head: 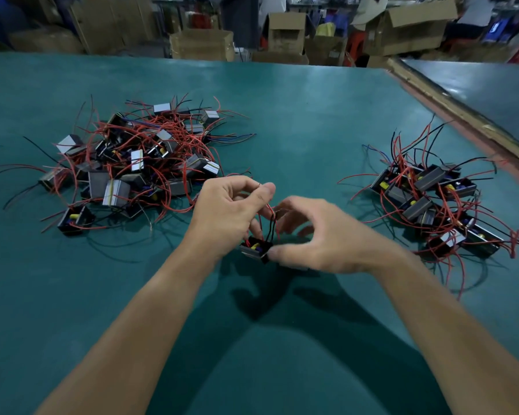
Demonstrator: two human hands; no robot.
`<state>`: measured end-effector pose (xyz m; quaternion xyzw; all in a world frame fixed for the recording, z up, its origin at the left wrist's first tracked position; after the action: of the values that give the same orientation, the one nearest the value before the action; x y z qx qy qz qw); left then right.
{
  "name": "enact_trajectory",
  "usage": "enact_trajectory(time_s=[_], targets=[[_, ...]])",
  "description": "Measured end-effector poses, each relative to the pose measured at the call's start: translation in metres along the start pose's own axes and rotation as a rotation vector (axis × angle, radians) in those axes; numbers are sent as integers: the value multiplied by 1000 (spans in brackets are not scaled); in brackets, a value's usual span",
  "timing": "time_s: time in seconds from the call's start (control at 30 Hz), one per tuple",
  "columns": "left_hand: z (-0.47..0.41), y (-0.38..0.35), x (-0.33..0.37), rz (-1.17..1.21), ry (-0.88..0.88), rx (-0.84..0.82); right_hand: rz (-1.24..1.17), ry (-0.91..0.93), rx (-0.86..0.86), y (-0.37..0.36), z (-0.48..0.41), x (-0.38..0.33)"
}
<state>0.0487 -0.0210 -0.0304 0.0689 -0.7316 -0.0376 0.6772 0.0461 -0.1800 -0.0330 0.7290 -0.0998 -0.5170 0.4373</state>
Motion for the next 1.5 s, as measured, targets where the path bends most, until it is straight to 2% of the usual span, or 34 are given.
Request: enact_trajectory(time_s=[0.1, 0.17, 0.3, 0.5, 0.67, 0.9, 1.0, 1.13, 1.3, 1.37, 1.5], targets=[[-1, 3, -1, 36, 44, 18, 104, 49, -2, -7, -2, -2], [-1, 6, -1, 52, 59, 48, 87, 58, 4, -4, -3, -1], [-2, 10, -2, 60, 57, 96, 87, 15, 44, 6, -1, 7], [-2, 7, -2, 35, 21, 62, 109, -53, 55, 5, -1, 9], [-1, 4, -1, 52, -13, 36, 301, -45, 93, -16, -5, 2], [-2, 5, 2, 71, -36, 84, 251, -74, 110, -5, -6, 11], [-3, 7, 1, 3, -54, 167, 238, -95, 203, 9, -6, 17], [-5, 9, -6, -171, -51, 201, 257, -114, 471, 30, -3, 21], [-4, 8, -11, -280, -33, 156, 355, -347, 847, 63, 10, 40], [-5, 8, -12, -306, -27, 159, 351, -420, 900, 72, 14, 52], [-6, 13, -10, -325, -14, 199, 457, -552, 881, 78, 17, 71]])
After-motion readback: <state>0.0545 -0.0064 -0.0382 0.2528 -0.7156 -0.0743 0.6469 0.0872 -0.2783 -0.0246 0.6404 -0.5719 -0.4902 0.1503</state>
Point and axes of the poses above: each hand's wrist, its own z-axis away from the middle knuckle, its own y-axis out of the back of the hand, x = y × z, the point moved 3 cm from there along -z, towards the middle knuckle, and after that the axes turned 5 degrees about y, right-handed, at the moved point
